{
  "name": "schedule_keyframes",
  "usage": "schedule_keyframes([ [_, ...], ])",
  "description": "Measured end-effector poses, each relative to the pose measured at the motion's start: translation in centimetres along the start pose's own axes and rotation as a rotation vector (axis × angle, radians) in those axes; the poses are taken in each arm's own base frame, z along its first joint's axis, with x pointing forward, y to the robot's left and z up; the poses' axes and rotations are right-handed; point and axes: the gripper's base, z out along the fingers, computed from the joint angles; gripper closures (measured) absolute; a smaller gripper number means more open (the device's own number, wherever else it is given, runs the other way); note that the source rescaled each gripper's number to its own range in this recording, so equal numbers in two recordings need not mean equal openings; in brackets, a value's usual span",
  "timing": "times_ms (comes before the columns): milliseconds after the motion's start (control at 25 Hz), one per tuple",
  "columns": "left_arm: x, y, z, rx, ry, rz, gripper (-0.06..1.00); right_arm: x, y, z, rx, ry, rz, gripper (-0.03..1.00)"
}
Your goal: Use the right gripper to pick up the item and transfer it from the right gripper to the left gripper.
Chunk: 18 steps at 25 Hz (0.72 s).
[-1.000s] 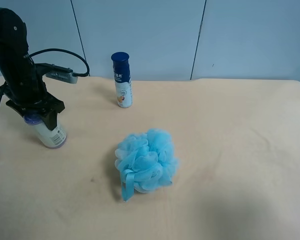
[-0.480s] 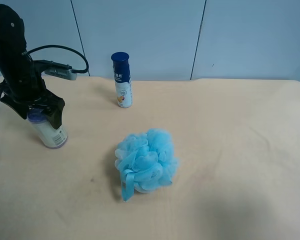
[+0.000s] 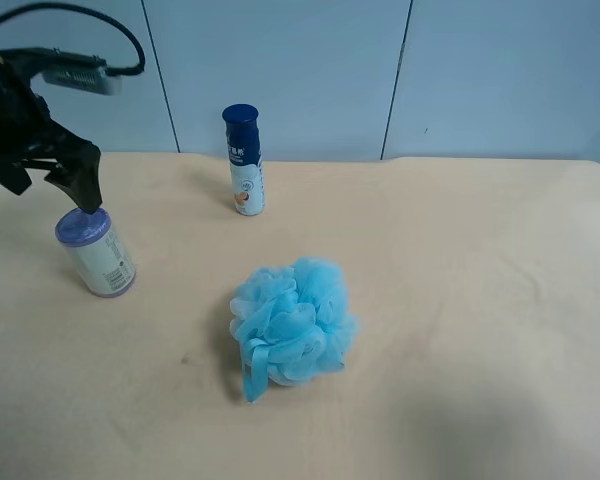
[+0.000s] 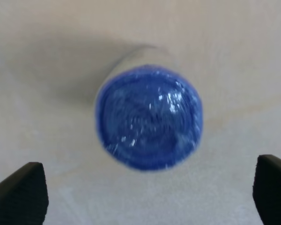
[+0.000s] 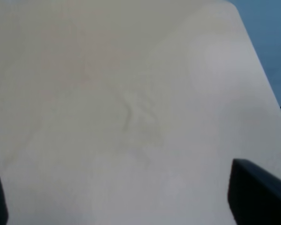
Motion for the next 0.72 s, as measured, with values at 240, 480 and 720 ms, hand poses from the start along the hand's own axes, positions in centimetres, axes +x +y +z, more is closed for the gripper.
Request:
schedule_keyframes([
  [240, 2.2, -0.4, -6.9, -0.017, -0.161, -0.005, 0.28, 0.0, 0.0, 0.0, -0.001, 0.000, -0.001, 0.19],
  [480, 5.3, -1.2, -12.4, 0.003, -0.295, -0.018, 0.28, 0.0, 0.0, 0.0, -0.001, 0.000, -0.001, 0.19],
  [720, 10.8, -2.3, -14.3, 0.022, -0.371, -0.025, 0.28, 0.0, 0.0, 0.0, -0.001, 0.000, -0.001, 0.19],
])
